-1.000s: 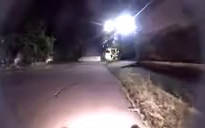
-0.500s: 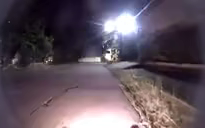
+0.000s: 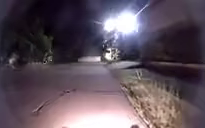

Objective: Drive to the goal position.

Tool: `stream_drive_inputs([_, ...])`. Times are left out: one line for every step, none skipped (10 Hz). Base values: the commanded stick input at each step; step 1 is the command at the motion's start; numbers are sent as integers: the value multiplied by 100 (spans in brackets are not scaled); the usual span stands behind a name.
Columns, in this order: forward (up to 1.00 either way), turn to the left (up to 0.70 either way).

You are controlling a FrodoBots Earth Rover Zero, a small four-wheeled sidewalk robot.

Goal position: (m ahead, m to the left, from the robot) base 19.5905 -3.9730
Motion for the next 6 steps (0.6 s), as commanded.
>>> stream_drive_inputs([60, 0])
stream_drive_inputs([60, 0])
stream_drive_inputs([60, 0])
stream_drive_inputs([60, 0])
stream_drive_inputs([60, 0])
stream_drive_inputs([60, 0])
